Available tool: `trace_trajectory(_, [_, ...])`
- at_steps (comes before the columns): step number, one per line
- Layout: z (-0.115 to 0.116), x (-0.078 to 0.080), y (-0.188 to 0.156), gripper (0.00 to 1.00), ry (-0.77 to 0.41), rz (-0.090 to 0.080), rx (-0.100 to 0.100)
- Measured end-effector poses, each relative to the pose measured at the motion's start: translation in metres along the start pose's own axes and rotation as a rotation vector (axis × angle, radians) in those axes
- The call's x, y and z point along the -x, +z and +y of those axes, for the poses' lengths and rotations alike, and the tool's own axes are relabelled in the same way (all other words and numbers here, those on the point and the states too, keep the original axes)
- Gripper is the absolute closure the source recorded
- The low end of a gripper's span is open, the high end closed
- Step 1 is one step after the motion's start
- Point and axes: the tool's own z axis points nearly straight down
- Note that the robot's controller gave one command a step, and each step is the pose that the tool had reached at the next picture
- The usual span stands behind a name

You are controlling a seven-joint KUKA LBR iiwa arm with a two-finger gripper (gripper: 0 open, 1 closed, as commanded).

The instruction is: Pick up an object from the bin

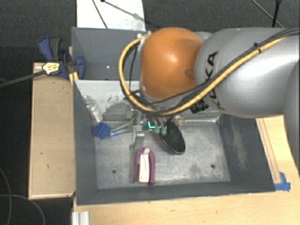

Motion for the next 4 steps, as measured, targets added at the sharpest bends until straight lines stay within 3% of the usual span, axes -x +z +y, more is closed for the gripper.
trace_trajectory(1, [-0.048, -0.031, 0.106, 0.00, -0.516, -0.001, -0.001])
trace_trajectory(2, [-0.074, -0.021, 0.167, 0.00, -1.011, -0.003, -0.001])
trace_trajectory(3, [-0.073, -0.021, 0.167, 1.00, -1.003, -0.002, -0.001])
trace_trajectory(4, [-0.097, 0.006, 0.052, 1.00, -1.010, -0.013, -0.006])
